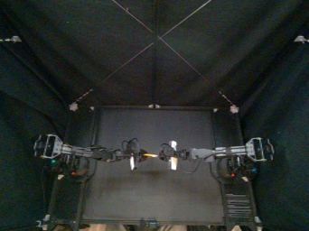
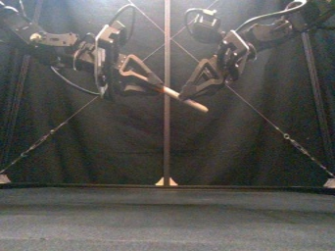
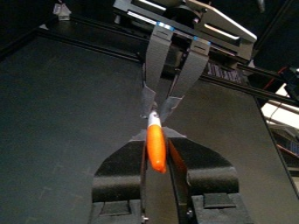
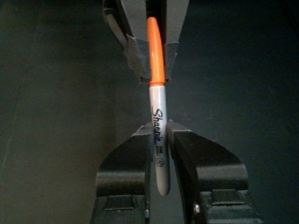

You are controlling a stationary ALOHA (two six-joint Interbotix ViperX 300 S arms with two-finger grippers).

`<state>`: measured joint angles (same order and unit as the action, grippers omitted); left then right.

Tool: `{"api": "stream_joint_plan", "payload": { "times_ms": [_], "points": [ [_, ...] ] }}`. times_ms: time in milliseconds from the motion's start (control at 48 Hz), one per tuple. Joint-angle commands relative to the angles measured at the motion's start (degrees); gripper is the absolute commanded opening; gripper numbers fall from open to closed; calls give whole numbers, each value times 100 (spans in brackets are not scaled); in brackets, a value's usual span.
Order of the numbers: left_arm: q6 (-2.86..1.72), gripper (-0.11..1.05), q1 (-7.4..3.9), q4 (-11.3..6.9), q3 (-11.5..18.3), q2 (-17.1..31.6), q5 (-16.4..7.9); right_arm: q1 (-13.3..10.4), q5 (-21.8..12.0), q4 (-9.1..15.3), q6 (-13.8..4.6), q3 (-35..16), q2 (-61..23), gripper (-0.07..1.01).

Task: Uncap the pen

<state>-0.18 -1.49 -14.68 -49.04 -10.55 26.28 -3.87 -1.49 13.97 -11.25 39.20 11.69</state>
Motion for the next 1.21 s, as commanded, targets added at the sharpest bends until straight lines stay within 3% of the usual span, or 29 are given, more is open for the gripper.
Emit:
{"api": "stream_joint_plan", "payload": {
  "times_ms": [21,771,1208],
  "points": [
    [0,40,-26,-18,70,-114,18,9,0,9,-9,-88,185,52],
    [-9,39,0,-9,-940,-1424,18,0,-44,-26,-53,378,712,52],
    [-9,39,26,-9,-1310,-1890,9,-9,-35,9,-53,396,721,52]
  ]
}}
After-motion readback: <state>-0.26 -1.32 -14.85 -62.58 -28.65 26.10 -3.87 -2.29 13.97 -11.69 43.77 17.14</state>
